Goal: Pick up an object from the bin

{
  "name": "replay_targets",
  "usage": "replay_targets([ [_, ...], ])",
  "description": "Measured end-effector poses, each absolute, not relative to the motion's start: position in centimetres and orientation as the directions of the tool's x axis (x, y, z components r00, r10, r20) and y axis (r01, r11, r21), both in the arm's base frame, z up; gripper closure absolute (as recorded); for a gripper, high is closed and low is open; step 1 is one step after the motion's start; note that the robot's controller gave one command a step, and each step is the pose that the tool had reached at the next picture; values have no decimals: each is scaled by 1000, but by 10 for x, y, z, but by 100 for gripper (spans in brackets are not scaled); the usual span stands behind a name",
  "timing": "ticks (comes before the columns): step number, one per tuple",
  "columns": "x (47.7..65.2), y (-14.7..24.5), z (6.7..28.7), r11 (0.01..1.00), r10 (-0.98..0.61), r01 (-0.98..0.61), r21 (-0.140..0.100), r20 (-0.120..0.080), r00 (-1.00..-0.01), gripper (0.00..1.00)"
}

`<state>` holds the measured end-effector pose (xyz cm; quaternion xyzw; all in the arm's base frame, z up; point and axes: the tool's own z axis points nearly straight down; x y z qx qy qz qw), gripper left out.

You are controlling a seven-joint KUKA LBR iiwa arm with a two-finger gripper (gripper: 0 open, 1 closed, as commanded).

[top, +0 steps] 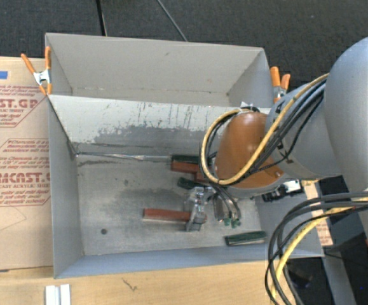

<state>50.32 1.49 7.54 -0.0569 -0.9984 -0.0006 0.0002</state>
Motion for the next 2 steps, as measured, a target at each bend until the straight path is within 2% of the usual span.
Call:
replay_targets([
  [1, 503, 15, 75, 994, 114, 114, 1, 0, -994, 100],
  [2, 533, 28, 226, 999, 50, 50, 1, -4, -999, 100],
])
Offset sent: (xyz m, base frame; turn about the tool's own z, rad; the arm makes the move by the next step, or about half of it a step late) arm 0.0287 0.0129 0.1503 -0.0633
